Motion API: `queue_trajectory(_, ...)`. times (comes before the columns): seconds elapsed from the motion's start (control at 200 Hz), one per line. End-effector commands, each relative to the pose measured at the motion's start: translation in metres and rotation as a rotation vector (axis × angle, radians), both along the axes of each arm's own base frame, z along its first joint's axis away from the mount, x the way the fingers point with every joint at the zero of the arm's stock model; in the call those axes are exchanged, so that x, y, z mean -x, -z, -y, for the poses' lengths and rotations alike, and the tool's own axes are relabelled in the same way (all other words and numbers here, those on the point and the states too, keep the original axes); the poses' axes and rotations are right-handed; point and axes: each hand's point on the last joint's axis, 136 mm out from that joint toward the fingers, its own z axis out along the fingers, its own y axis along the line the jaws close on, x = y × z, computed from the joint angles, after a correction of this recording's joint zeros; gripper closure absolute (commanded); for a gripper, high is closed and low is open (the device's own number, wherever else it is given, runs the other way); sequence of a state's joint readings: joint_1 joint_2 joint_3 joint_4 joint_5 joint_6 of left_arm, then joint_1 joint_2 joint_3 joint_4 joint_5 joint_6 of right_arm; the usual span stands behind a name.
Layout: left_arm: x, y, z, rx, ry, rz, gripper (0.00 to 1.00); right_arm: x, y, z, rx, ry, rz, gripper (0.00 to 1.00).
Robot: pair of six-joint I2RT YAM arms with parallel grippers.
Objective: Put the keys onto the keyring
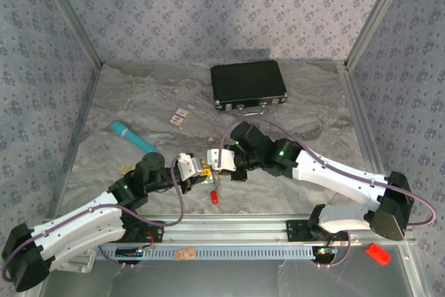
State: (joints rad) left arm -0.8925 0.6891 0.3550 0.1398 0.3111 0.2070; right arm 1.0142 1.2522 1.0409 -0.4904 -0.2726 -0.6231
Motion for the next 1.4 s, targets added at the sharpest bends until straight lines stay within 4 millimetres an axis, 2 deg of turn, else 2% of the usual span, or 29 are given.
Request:
queue_trajectory(0.0,0.002,-0.020,0.004,0.042,0.023,0.034,0.92,0.002,-0.014,-0.005,-0.024,-0.020,0.018,1.00)
queue_trajectory(0.105,0.003,-0.020,0.005,0.043,0.030,0.035,1.00,0.004,-0.018,-0.006,-0.073,-0.019,0.003,0.98)
queue_trajectory(0.25,0.003,-0.021,0.005,0.068,0.029,0.047,1.00,-0.001,-0.022,0.001,-0.186,0.028,-0.047,0.74)
queue_trajectory(0.31,0.004,-0.023,0.005,0.101,0.030,0.052,1.00,-0.001,-0.023,0.003,-0.234,0.033,-0.080,0.70)
queue_trajectory(0.38,0.004,-0.024,0.006,0.133,0.034,0.056,1.00,-0.003,-0.021,0.003,-0.274,0.042,-0.114,0.66)
queue_trajectory(0.675,0.008,-0.023,0.006,0.165,0.046,0.049,1.00,-0.008,-0.007,0.001,-0.288,0.053,-0.163,0.65)
queue_trajectory(0.785,0.008,-0.022,0.006,0.166,0.046,0.048,1.00,-0.008,-0.007,-0.001,-0.298,0.043,-0.177,0.67)
queue_trajectory(0.925,0.008,-0.023,0.005,0.169,0.047,0.051,1.00,-0.009,-0.007,-0.004,-0.304,0.038,-0.188,0.75)
queue_trajectory(0.984,0.008,-0.023,0.005,0.170,0.046,0.053,1.00,-0.009,-0.007,-0.004,-0.304,0.033,-0.195,0.79)
queue_trajectory(1.134,0.008,-0.025,0.004,0.168,0.042,0.057,1.00,-0.008,-0.010,-0.006,-0.291,0.012,-0.201,0.97)
queue_trajectory(1.224,0.007,-0.026,0.003,0.159,0.029,0.057,1.00,-0.007,-0.014,-0.005,-0.285,0.003,-0.196,1.00)
queue_trajectory(1.249,0.005,-0.027,0.002,0.156,0.021,0.056,0.95,-0.007,-0.014,-0.005,-0.280,0.003,-0.194,1.00)
queue_trajectory(1.309,0.002,-0.025,0.000,0.135,-0.001,0.055,0.76,-0.007,-0.016,-0.004,-0.261,0.003,-0.182,1.00)
queue_trajectory(1.394,0.000,-0.023,-0.002,0.088,-0.012,0.057,0.73,-0.006,-0.014,-0.002,-0.199,-0.002,-0.152,1.00)
